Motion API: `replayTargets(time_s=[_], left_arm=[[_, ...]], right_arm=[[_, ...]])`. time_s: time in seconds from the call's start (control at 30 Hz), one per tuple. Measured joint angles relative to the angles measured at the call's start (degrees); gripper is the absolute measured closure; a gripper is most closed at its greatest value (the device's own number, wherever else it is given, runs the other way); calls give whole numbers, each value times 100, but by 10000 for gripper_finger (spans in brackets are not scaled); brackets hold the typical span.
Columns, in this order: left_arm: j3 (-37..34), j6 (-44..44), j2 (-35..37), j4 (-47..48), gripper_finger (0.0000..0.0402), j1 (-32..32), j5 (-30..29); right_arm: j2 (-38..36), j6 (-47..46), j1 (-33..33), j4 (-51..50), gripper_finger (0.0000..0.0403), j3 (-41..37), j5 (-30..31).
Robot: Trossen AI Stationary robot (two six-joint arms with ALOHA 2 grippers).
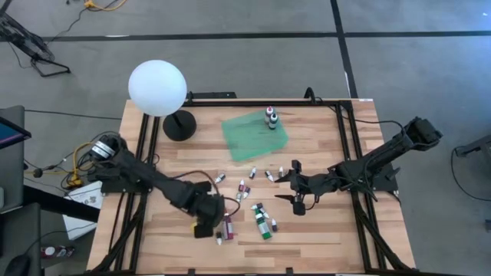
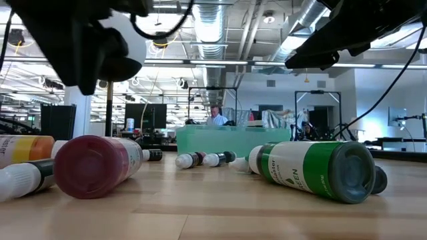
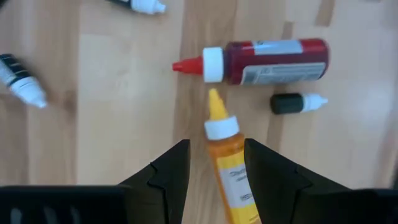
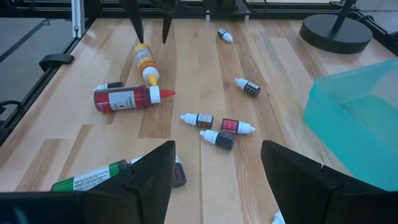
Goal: Pick & Place food coloring
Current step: Put the yellow food coloring bottle into the green bin
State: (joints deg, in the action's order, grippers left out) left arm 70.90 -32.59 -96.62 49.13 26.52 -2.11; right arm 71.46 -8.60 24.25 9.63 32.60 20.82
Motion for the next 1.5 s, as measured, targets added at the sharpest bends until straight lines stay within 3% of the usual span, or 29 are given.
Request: replayTargets(time_s=[0.33, 0.7, 1.5], left_arm=[[-8, 500, -599, -221, 258, -417, 1046], [-7, 600, -715, -283, 258, -415, 822], [-287, 531, -758, -750, 258, -424, 1128]], right_arm=[[11, -2, 0, -70, 173, -7, -21], [11, -9, 0, -88, 173, -7, -24], [11, -23, 0, -63, 173, -2, -22]])
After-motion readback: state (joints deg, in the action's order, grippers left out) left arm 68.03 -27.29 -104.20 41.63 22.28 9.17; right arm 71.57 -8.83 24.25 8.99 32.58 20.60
